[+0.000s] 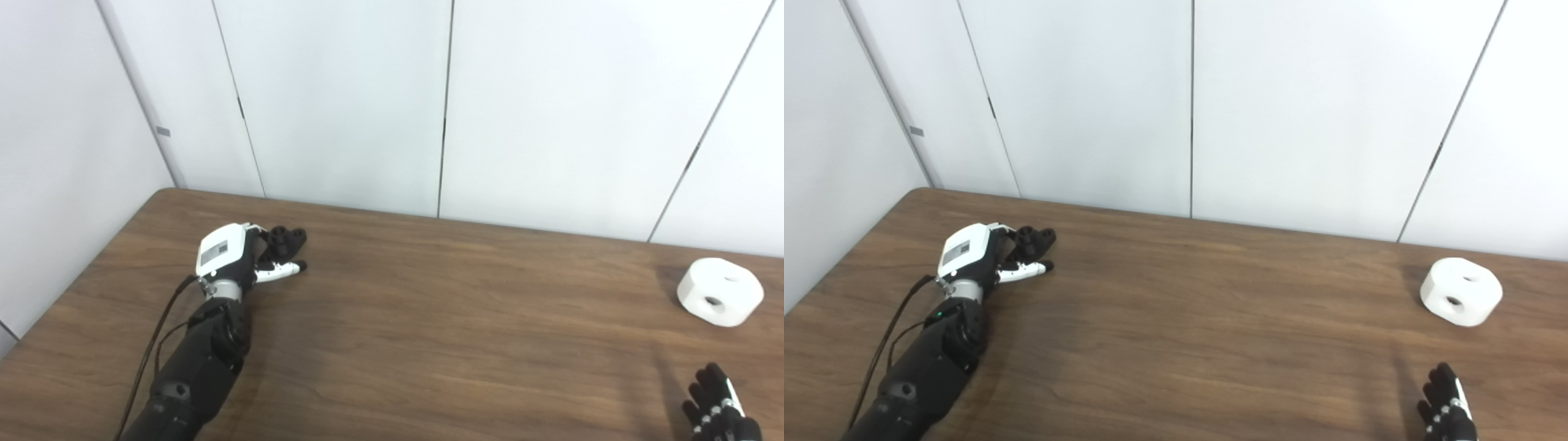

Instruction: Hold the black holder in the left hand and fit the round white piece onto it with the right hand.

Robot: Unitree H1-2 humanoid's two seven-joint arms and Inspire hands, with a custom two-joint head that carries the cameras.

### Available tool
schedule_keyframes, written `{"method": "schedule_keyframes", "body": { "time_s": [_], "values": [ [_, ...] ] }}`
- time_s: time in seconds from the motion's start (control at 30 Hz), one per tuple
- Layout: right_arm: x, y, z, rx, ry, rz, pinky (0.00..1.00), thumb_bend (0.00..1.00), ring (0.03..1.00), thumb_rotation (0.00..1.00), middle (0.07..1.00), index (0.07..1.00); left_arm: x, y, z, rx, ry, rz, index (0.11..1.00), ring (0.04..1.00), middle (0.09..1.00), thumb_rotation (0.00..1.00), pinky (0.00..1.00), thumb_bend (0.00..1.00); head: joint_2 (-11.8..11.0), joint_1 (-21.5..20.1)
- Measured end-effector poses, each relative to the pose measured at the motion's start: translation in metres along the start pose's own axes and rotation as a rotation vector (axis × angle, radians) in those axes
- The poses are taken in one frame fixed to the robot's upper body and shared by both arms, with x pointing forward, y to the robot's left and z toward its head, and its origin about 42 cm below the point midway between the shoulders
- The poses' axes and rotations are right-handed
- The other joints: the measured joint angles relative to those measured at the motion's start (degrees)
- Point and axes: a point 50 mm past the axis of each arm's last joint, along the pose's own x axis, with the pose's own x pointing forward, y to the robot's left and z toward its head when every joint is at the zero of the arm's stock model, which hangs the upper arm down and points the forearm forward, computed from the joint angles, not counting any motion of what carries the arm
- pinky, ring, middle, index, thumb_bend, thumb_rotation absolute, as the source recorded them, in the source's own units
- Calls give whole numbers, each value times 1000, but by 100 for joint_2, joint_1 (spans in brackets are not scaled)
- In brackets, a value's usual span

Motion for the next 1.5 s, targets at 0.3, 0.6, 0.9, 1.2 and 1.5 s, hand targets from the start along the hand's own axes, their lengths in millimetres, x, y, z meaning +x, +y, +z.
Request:
{"method": "schedule_keyframes", "body": {
  "time_s": [0.3,0.6,0.9,1.2,1.5],
  "values": [
    [-1,0,0,8,1,0,1000,524,1000,1000,1000,1000,0,2,1,-10,-2,7,654,933,870,243,926,826,0,0],
    [-1,0,0,12,1,-1,1000,533,1000,1000,998,1000,0,1,0,-36,-18,14,620,918,851,191,907,813,18,0],
    [-1,0,0,12,1,-1,1000,538,1000,1000,1000,1000,0,1,0,-37,-23,29,595,901,831,196,891,809,35,9],
    [-2,0,0,14,1,0,1000,522,1000,1000,999,1000,0,1,0,-44,-18,27,566,909,838,174,906,806,35,9],
    [-3,0,0,27,1,0,1000,525,1000,1000,1000,1000,0,1,0,-40,-8,23,574,910,846,215,911,821,62,26]
  ]
}}
